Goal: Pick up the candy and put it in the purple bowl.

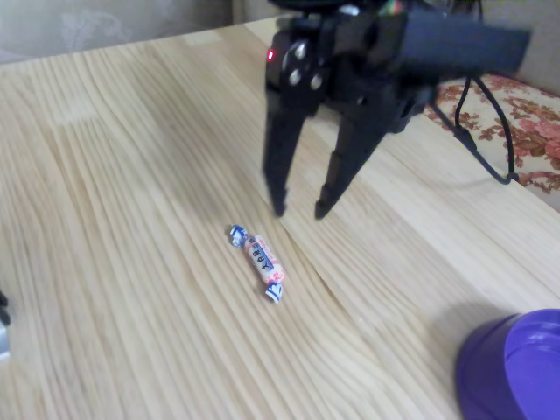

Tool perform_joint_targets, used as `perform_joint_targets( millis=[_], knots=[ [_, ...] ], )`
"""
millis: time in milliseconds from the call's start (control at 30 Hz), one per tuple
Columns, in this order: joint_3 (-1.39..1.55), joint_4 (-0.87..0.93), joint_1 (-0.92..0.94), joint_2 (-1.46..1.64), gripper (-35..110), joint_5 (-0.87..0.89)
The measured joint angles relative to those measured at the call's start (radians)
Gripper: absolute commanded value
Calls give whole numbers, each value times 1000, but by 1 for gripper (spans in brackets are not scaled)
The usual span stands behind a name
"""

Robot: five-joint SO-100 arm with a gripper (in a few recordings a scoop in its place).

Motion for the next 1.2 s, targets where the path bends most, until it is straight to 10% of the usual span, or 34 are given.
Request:
perform_joint_targets(
  millis=[1200],
  knots=[
    [-61,-61,58,-304,20,11]
  ],
)
